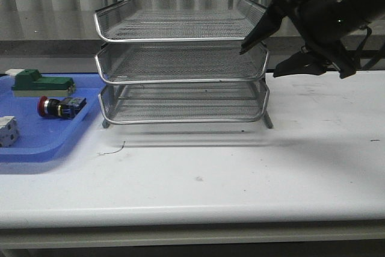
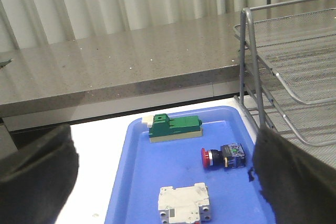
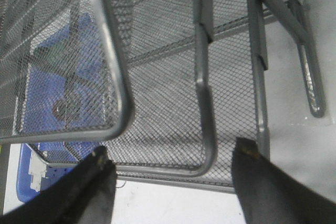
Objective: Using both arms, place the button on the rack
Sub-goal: 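Move the right gripper to the middle wire tray's front edge and grip it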
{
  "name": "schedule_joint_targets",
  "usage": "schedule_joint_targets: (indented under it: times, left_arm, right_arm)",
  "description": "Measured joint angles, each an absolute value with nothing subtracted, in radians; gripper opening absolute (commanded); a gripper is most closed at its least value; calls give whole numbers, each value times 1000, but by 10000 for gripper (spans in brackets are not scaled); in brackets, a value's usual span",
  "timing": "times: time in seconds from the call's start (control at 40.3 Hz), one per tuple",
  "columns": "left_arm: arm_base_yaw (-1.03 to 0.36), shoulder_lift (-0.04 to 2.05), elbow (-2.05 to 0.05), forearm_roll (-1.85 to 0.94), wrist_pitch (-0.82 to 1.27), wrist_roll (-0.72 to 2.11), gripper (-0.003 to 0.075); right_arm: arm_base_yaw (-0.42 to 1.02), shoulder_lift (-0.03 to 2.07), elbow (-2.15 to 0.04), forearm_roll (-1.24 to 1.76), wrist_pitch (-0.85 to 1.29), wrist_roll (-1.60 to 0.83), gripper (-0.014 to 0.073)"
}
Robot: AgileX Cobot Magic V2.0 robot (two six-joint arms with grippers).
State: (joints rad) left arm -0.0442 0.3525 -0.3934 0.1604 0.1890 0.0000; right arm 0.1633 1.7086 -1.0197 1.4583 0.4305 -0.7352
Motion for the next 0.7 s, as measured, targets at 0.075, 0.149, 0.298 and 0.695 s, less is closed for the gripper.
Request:
schedule_joint_targets:
  times: [0.075, 0.149, 0.298, 0.695]
  left_arm:
    - [-44, 352, -393, 160, 189, 0, 640]
    - [-44, 352, -393, 160, 189, 0, 640]
    - [-44, 352, -393, 160, 189, 0, 640]
    - [-44, 352, -393, 160, 189, 0, 640]
  right_arm:
    - [163, 1725, -1020, 1487, 425, -758, 421]
    - [162, 1738, -1020, 1501, 418, -769, 421]
    - [151, 1782, -1043, 1507, 416, -772, 421]
    - [129, 1839, -1128, 1512, 438, -775, 395]
